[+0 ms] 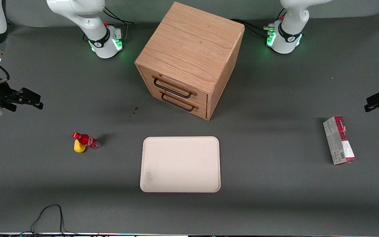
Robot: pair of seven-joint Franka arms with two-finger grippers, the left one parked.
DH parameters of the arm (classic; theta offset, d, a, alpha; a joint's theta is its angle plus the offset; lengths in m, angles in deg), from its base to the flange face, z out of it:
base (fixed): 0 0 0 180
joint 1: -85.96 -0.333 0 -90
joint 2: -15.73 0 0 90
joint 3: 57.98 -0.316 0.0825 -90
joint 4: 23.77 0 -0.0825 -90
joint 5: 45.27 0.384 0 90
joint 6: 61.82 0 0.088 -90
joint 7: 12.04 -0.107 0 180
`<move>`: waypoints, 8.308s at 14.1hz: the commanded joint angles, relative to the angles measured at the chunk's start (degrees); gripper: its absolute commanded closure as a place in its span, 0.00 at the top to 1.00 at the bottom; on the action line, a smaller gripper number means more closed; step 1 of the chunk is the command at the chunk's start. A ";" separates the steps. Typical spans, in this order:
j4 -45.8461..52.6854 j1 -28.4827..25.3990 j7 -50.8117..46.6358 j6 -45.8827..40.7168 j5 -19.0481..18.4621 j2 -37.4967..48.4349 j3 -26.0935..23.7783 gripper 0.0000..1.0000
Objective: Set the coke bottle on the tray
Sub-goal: 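Move the right gripper down over the red Coca-Cola bottle, then close the right gripper around the red Coca-Cola bottle's cap end, then lift the bottle and carry it with the right gripper toward the tray, then lower the bottle upright onto the tray's edge and open the right gripper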
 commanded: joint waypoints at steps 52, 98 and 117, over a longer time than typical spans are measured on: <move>-12.66 -2.58 -0.19 26.40 0.54 -15.36 0.20 0.00; 51.00 -18.93 -11.35 2.99 -11.15 -52.62 -12.64 0.00; 47.66 -17.17 -15.57 -7.26 -10.62 -45.79 -12.37 1.00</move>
